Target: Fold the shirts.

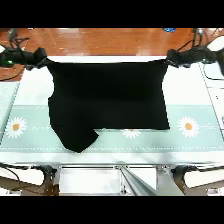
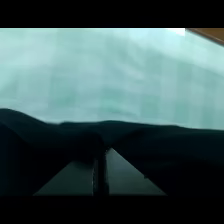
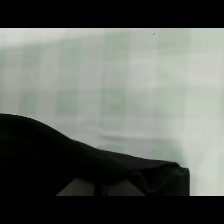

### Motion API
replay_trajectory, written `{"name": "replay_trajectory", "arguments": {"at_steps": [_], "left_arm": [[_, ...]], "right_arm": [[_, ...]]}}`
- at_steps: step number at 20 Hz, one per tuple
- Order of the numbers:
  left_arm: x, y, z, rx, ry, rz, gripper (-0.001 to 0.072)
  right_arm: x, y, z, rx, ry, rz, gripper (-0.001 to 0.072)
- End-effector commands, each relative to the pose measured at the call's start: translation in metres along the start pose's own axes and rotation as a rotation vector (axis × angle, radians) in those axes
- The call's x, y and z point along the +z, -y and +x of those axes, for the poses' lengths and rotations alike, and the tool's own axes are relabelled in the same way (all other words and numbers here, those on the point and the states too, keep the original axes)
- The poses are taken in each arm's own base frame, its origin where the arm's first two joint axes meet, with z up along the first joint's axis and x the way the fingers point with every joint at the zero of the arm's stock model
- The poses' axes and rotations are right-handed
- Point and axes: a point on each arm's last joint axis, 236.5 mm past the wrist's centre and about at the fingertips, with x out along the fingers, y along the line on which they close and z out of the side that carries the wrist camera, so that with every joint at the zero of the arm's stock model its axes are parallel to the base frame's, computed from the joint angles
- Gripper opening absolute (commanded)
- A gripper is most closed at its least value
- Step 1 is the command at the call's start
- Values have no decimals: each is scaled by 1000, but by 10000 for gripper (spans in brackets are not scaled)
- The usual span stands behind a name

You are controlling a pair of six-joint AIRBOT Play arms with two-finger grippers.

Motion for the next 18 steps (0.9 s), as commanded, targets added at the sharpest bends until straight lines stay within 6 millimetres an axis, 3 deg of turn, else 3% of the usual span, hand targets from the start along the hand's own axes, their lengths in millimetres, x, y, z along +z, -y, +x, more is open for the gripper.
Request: {"name": "replay_trajectory", "arguments": {"at_steps": [1,4,7,9,14,15,16,17,18], "left_arm": [[-19,-5,32,-21,-94,-11,16],[-45,-7,11,-40,-219,38,15],[-96,-38,4,57,-413,65,15],[-128,-62,4,109,-507,47,16],[-163,-71,18,108,-568,-2,19],[-167,-70,19,103,-578,-5,89],[-169,-69,18,102,-589,-1,315],[-169,-68,17,99,-593,1,506],[-167,-68,12,96,-598,-1,509]], "right_arm": [[0,14,45,26,-71,53,35],[-9,24,31,22,-123,57,35],[-47,42,22,-1,-279,54,35],[-75,56,22,-41,-376,47,36],[-108,68,36,-52,-437,81,36],[-110,70,39,-56,-433,87,49],[-111,71,41,-63,-428,106,205],[-110,71,41,-65,-424,115,427],[-108,71,37,-64,-424,120,414]]}}
